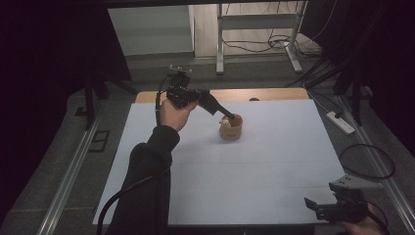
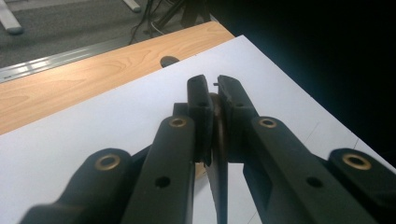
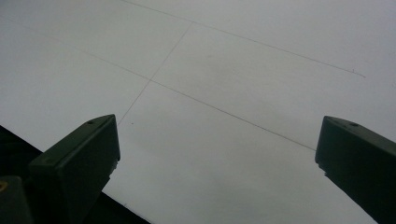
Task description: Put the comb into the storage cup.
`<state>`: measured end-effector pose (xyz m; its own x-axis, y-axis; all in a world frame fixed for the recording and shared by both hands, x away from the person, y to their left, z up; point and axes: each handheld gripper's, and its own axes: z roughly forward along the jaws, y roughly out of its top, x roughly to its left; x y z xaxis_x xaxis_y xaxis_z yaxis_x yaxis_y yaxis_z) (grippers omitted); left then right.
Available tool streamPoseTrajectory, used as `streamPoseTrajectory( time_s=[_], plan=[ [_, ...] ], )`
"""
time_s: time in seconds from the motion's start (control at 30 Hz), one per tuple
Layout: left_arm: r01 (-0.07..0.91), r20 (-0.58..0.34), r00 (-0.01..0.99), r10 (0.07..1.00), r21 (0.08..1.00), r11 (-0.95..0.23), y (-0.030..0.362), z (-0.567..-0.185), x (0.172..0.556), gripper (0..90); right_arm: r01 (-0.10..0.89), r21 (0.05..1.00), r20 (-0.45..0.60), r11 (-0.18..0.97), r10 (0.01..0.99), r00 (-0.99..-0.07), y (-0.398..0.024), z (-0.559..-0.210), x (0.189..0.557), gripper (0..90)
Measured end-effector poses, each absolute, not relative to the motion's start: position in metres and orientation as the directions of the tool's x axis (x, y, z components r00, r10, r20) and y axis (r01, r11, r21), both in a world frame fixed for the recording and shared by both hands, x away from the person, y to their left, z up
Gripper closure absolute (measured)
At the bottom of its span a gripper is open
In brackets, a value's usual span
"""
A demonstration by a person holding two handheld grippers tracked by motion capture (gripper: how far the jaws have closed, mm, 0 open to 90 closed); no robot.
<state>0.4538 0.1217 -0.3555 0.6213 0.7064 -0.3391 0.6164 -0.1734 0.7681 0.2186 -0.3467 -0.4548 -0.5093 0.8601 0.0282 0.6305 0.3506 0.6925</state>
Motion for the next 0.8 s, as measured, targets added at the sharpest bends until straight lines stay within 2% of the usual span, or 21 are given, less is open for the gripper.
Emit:
streamPoseTrajectory(
  time_s=[0.8],
  plan=[
    [0.641, -0.355, 0.617, 0.702, 0.745, -0.186, 0.110, -0.372, 0.464, 83.5, 0.631, 0.688, 0.026, 0.360, 0.856, -0.516, -0.346, -0.455, 0.219, 0.2]
  ],
)
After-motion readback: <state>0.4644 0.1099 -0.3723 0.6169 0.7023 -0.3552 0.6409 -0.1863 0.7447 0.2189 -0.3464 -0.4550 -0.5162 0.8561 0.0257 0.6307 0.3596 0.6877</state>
